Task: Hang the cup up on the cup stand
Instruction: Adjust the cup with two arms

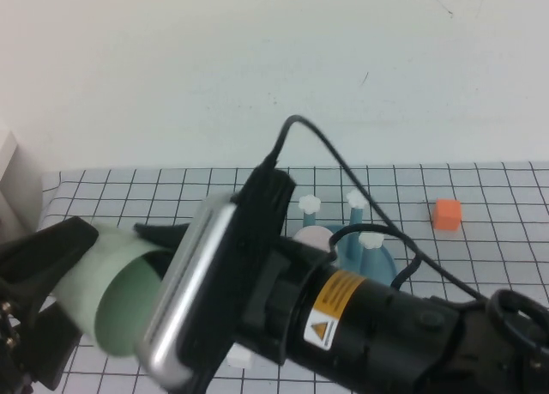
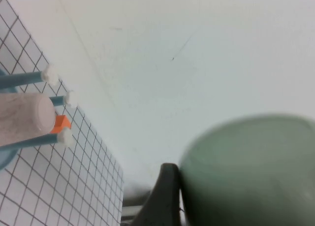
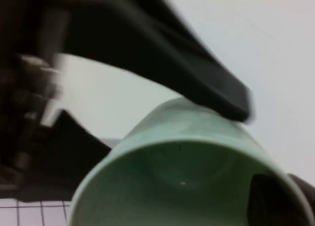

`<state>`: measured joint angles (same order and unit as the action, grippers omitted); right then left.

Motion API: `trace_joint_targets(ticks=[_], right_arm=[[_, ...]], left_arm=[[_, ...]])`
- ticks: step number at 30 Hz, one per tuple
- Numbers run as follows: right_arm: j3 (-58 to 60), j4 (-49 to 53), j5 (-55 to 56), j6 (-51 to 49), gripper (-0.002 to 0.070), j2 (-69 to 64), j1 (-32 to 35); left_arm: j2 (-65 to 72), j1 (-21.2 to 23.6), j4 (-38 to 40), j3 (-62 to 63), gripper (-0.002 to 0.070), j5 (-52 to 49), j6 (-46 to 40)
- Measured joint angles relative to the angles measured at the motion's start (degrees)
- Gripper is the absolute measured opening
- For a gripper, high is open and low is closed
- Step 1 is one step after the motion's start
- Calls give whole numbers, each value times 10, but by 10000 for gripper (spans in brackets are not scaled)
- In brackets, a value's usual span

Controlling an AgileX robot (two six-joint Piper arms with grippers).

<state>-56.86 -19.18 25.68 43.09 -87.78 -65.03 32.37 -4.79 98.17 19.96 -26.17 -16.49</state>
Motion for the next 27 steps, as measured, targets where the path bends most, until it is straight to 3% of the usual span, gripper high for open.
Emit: trace_joint_targets(ticks=[8,12,20,24,27], right_arm=[[1,41,8,-16,16,0,-22],[1,53,8,-15,16,0,-22],[1,59,-2,-15,20,0,-22],[1,56,-17,-15,69,0,-22],[1,41,-23,-15,158,0,-22]], left_arm=[[0,0,0,1,690,0,7],[0,0,3,1,617,-8,5],[0,0,7,1,614,-7,-35],[0,1,6,1,613,-5,-78],[0,2,2,1,597,-7,-106]])
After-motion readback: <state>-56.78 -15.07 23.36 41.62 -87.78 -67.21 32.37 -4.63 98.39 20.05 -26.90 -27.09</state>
